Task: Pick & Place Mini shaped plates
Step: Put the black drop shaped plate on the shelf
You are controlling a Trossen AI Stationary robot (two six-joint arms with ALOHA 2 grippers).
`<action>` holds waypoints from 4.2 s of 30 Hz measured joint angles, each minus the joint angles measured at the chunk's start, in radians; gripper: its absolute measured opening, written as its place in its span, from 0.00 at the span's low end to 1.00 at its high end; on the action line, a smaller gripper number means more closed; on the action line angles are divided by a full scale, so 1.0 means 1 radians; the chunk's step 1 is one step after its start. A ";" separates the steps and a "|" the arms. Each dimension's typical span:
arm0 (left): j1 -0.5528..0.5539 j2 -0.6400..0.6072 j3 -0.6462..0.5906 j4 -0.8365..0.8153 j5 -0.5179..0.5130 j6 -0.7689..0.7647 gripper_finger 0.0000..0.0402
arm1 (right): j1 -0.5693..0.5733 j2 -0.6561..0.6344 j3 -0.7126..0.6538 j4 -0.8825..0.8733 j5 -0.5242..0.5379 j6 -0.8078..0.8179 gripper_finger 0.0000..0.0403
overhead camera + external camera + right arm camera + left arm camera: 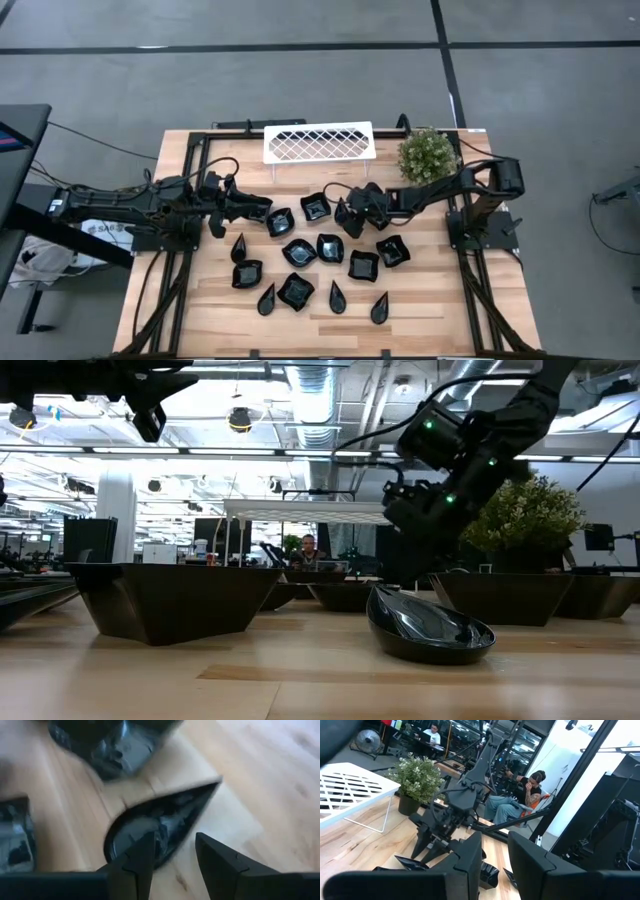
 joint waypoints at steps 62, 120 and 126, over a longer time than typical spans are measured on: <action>0.000 0.000 0.000 0.005 0.000 0.000 0.24 | 0.006 0.007 0.024 -0.008 -0.018 0.011 0.04; 0.000 0.000 0.000 0.004 0.005 0.000 0.24 | -0.117 -0.389 0.218 -0.416 0.007 -0.007 0.00; 0.000 0.000 0.000 0.004 0.005 0.000 0.24 | -0.206 -0.386 0.255 -0.421 0.008 -0.026 0.00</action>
